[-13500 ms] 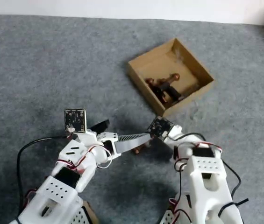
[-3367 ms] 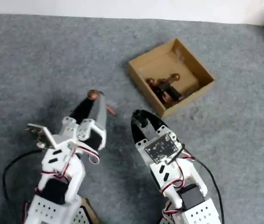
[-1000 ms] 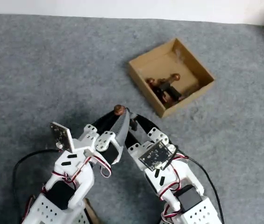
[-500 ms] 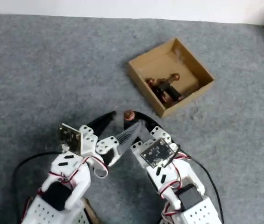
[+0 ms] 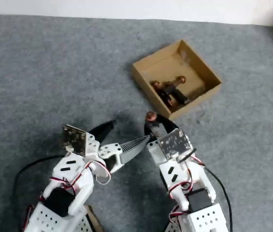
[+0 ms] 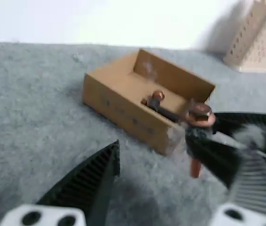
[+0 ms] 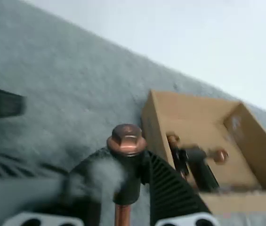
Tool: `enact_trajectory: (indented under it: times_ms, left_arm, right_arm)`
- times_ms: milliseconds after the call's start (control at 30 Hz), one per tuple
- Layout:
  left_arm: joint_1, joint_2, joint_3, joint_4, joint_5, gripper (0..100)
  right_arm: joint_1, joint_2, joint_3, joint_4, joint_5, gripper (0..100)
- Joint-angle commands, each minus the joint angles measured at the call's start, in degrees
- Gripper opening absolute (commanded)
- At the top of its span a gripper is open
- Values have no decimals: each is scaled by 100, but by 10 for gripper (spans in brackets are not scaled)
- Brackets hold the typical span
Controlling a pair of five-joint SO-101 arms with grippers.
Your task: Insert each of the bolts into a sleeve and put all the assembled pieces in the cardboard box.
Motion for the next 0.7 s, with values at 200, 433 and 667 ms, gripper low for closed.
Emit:
enact_trajectory:
  times_ms: [200, 433, 667]
  left_arm:
    - [-136, -48, 40, 79, -97, 203]
    - [-453, -40, 40, 79, -97, 204]
    - [-453, -40, 40, 79, -97, 204]
  right_arm:
    - [646, 3486, -1912, -1543, -70, 5]
    - [1077, 6158, -3477, -2686, -62, 5]
    - [1130, 7758, -4646, -2721, 862, 13]
